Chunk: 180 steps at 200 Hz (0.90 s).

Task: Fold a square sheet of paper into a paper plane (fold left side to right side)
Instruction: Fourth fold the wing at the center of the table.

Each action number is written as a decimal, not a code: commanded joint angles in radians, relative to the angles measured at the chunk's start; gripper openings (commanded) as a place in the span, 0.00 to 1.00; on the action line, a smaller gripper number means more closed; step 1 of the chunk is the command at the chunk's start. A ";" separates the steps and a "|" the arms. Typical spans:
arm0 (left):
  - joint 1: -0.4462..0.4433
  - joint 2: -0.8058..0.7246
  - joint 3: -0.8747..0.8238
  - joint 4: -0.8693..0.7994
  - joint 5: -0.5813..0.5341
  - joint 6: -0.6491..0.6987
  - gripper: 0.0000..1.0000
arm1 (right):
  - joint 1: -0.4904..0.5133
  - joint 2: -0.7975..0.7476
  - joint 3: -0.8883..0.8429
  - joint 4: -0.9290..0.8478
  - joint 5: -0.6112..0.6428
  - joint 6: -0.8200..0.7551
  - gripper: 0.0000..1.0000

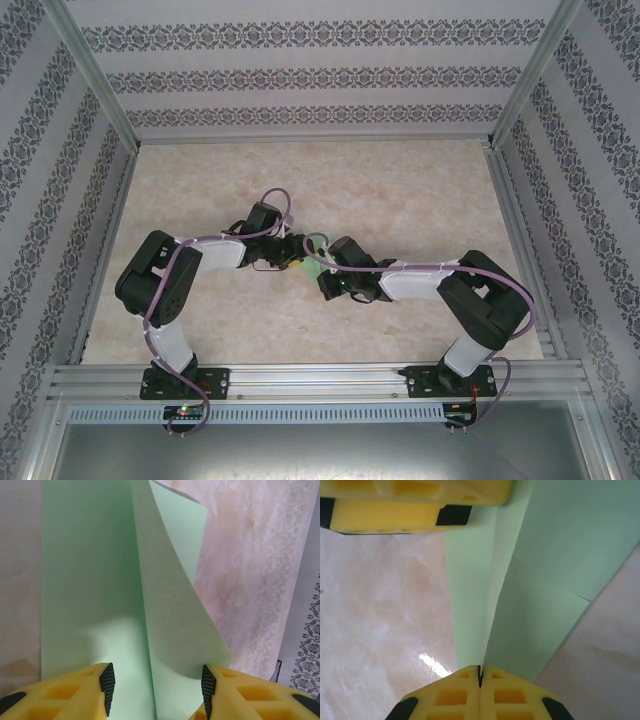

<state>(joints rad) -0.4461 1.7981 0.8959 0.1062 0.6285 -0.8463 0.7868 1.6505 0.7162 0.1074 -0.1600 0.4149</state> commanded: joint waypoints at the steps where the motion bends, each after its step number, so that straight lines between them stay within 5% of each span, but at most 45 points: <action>1: -0.014 0.024 0.028 0.019 0.012 -0.005 0.52 | -0.015 0.015 -0.009 0.019 -0.031 0.008 0.05; 180: -0.015 0.094 0.049 -0.058 -0.033 0.012 0.55 | -0.061 0.069 -0.015 0.071 -0.149 0.029 0.05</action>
<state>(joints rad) -0.4515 1.8427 0.9333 0.0715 0.6289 -0.8463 0.7345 1.6997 0.7162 0.1696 -0.2939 0.4320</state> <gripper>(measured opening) 0.549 0.059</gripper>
